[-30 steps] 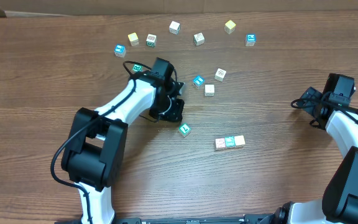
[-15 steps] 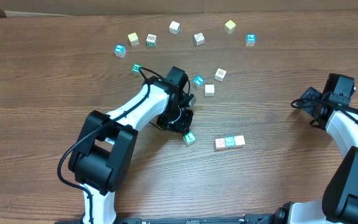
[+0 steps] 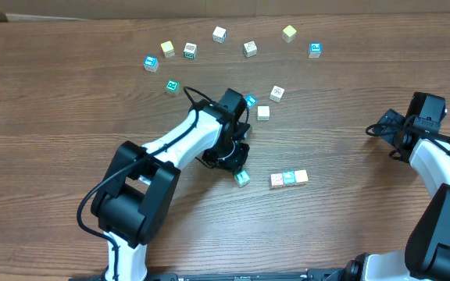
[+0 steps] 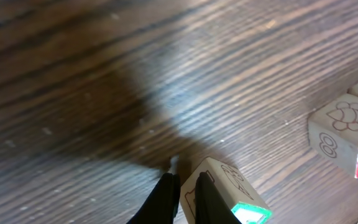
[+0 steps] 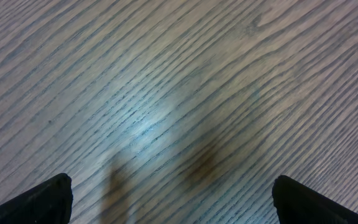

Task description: Form a horizontal line

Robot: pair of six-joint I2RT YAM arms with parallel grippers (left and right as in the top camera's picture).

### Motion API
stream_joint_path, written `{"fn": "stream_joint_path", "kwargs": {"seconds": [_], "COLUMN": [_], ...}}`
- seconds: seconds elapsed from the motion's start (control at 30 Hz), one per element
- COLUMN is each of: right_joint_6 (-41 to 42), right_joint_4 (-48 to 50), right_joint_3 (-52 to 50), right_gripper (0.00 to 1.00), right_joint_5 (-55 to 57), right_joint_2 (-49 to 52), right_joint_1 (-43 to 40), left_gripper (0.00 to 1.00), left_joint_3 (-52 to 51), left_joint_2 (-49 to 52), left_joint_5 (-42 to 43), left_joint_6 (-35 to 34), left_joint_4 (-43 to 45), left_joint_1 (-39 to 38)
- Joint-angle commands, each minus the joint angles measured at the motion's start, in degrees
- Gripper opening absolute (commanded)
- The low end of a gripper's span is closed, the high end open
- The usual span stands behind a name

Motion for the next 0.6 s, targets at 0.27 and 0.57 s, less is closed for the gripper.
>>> {"fn": "stream_joint_path", "kwargs": {"seconds": [0.27,0.57], "right_joint_6": [0.13,0.13], "right_joint_4": [0.37,0.37], "right_joint_3": [0.35,0.35], "right_gripper": [1.00,1.00], "right_joint_5": [0.15,0.15], "right_joint_2": [0.07,0.07], "right_joint_1": [-0.11,-0.11], "left_gripper": [0.08,0.06], "left_joint_3": [0.98,0.98], "left_joint_2": [0.50,0.50], "left_joint_5": [0.90,2.23], "left_joint_6": [-2.80,-3.41], "left_joint_4": [0.98,1.62], "left_joint_1": [-2.43,-4.04]}}
